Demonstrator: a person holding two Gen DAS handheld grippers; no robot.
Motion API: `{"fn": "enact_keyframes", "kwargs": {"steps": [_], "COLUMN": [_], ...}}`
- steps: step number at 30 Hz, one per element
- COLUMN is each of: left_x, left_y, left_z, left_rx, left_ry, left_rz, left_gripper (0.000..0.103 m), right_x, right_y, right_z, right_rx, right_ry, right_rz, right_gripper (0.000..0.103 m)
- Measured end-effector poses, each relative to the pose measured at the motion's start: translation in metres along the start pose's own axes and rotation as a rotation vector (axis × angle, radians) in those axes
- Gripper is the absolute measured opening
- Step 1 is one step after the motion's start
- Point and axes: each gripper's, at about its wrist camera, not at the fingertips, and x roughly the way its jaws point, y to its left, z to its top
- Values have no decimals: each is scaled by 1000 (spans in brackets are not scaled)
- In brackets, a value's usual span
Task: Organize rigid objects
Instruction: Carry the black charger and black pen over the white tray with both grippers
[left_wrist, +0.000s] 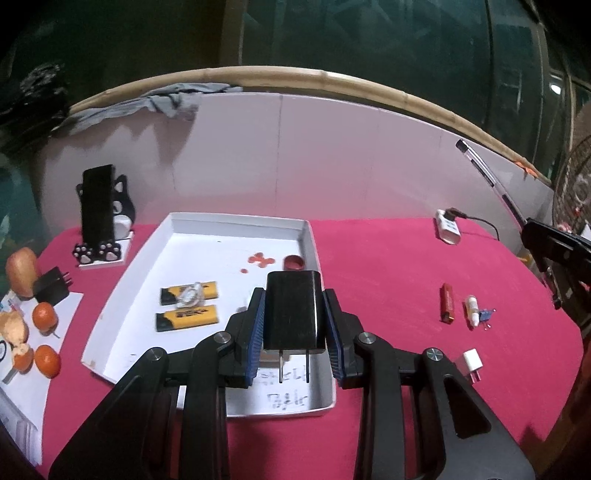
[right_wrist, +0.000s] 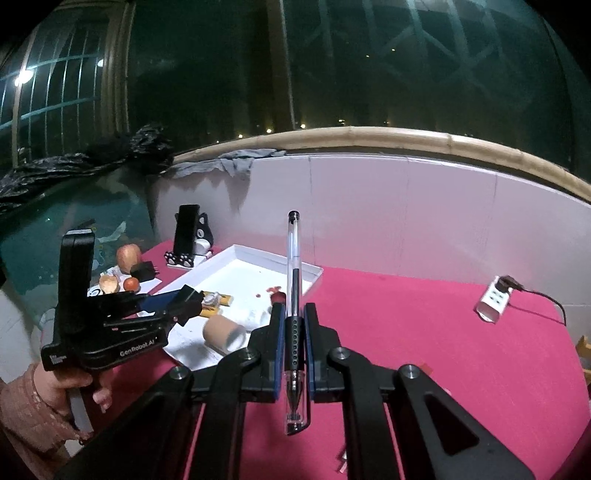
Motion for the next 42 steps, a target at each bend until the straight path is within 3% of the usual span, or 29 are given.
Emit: {"fn": "enact_keyframes", "kwargs": {"steps": [26,35,42], "left_x": [-18,-13,5], "left_y": [81,106,117], "left_z": [-9,16,29], "left_rx": [-143,-125,-115], "left_ry": [-25,-47,-20], "left_rz": [88,152,167], "left_gripper": [29,29,29], "right_x": [45,76,97], "right_y": [67,73,69], "right_z": [35,40,46], "right_rx": [-74,-29,5], "right_ry": [23,60,94], "right_rz": [109,135,133], "right_gripper": [8,8,8]}}
